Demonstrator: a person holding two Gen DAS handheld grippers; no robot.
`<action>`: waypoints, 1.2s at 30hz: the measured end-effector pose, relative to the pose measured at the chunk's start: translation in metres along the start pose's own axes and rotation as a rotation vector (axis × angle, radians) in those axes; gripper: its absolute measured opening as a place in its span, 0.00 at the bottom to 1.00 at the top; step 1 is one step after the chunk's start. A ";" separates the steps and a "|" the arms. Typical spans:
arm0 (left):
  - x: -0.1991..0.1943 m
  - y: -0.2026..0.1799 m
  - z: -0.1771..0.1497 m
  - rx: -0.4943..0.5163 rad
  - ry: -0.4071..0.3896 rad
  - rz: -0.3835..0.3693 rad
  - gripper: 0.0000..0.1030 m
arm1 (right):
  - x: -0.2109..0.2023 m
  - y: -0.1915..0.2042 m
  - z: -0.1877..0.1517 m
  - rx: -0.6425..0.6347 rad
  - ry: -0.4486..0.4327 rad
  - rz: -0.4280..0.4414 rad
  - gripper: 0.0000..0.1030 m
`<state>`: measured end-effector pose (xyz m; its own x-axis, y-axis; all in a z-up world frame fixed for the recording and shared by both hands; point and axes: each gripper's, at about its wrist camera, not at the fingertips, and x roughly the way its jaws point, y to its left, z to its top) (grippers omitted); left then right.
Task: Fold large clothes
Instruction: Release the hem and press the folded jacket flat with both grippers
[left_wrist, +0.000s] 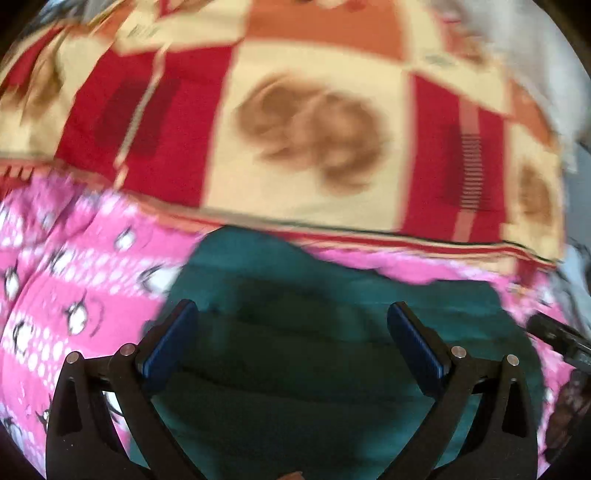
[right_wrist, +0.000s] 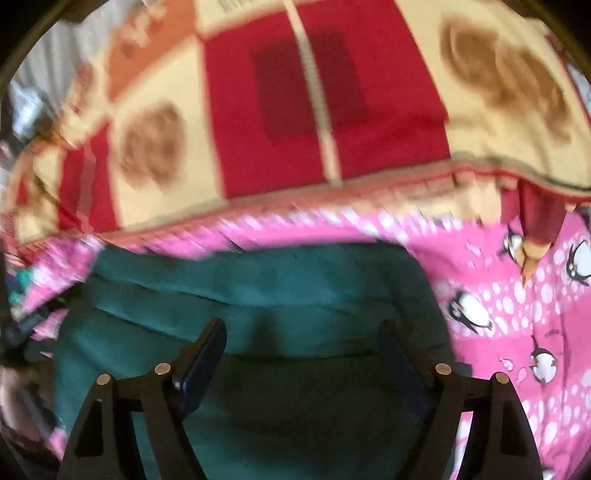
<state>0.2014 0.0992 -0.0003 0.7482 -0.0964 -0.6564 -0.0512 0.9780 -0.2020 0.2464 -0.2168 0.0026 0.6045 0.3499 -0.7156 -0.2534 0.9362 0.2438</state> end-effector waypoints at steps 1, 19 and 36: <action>-0.007 -0.013 -0.005 0.031 -0.006 -0.038 1.00 | -0.010 0.012 -0.004 -0.012 -0.021 -0.006 0.80; 0.031 -0.048 -0.060 0.168 0.091 0.095 1.00 | 0.044 0.051 -0.067 -0.167 0.044 -0.089 0.93; 0.013 -0.046 -0.056 0.137 0.078 0.060 1.00 | -0.003 0.051 -0.064 -0.143 -0.074 -0.060 0.84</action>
<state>0.1768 0.0425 -0.0403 0.6926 -0.0455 -0.7199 0.0004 0.9980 -0.0627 0.1834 -0.1722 -0.0249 0.6747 0.2997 -0.6744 -0.3167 0.9430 0.1022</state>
